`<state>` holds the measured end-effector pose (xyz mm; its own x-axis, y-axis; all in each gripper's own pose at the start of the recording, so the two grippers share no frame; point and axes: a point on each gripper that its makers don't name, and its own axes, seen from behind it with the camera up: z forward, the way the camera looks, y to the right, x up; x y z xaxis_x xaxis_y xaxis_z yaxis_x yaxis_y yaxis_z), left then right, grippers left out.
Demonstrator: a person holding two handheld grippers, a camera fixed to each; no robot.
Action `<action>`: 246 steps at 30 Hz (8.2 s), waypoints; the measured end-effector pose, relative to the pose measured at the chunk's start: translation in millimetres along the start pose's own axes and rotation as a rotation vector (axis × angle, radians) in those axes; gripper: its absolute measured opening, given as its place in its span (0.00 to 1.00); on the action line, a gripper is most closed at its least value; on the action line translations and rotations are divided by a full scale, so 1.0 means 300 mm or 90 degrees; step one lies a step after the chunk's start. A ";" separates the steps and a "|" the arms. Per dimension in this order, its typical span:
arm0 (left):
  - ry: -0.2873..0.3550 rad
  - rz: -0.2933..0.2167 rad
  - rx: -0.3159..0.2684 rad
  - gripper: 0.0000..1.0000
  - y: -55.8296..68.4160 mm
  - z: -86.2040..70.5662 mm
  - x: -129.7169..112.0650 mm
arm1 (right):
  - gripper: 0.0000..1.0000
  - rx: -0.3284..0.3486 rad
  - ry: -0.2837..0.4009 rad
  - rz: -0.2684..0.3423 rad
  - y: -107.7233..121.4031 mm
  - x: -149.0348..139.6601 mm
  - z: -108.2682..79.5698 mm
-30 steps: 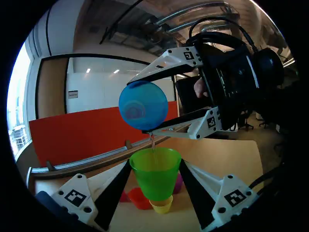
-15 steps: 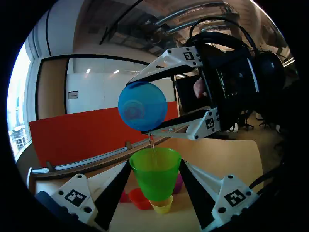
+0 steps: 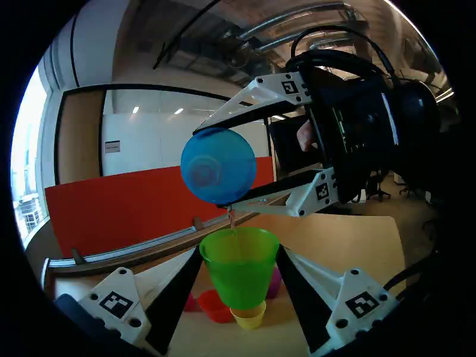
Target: Pour water
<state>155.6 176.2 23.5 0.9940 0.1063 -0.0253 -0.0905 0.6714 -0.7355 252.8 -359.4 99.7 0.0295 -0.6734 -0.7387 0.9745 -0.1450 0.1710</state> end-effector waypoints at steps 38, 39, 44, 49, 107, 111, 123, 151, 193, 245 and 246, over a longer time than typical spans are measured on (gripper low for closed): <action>0.002 -0.002 -0.002 0.88 -0.006 0.006 0.009 | 0.91 -0.007 -0.004 -0.035 0.022 -0.013 0.005; 0.003 -0.003 -0.003 0.88 -0.006 0.007 0.009 | 0.91 -0.007 -0.004 -0.035 0.022 -0.012 0.006; 0.003 -0.003 -0.003 0.88 -0.006 0.010 0.006 | 0.91 0.001 -0.004 -0.042 0.004 -0.008 0.007; 0.003 -0.003 -0.003 0.88 -0.007 0.013 0.005 | 0.91 -0.007 -0.005 -0.044 0.013 -0.004 0.010; 0.000 -0.002 0.006 0.88 -0.017 -0.017 0.012 | 0.91 -0.015 0.020 0.235 -0.030 0.013 -0.050; 0.000 -0.003 0.007 0.88 -0.018 -0.019 0.011 | 0.91 -0.013 0.016 0.287 -0.042 -0.001 -0.054; -0.006 -0.004 0.012 0.88 -0.030 -0.032 0.013 | 0.91 -0.002 0.010 0.456 -0.092 -0.030 -0.067; -0.014 0.001 0.021 0.88 -0.041 -0.052 0.040 | 0.91 0.075 -0.008 0.816 -0.216 -0.057 -0.151; -0.040 -0.003 0.027 0.89 -0.038 -0.046 0.015 | 0.93 0.035 0.090 0.883 -0.276 -0.017 -0.218; -0.283 -0.007 -0.045 0.88 0.103 -0.036 -0.515 | 0.94 0.261 -0.001 0.838 -0.871 0.033 -0.270; -0.285 -0.008 -0.045 0.88 0.104 -0.036 -0.522 | 0.94 0.264 -0.003 0.836 -0.881 0.033 -0.269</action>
<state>-2.3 172.6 -2.8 0.8694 0.4157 0.2669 -0.0592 0.6241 -0.7791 13.4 -269.2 -5.4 0.8664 -0.4852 0.1179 0.0941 0.3906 0.9157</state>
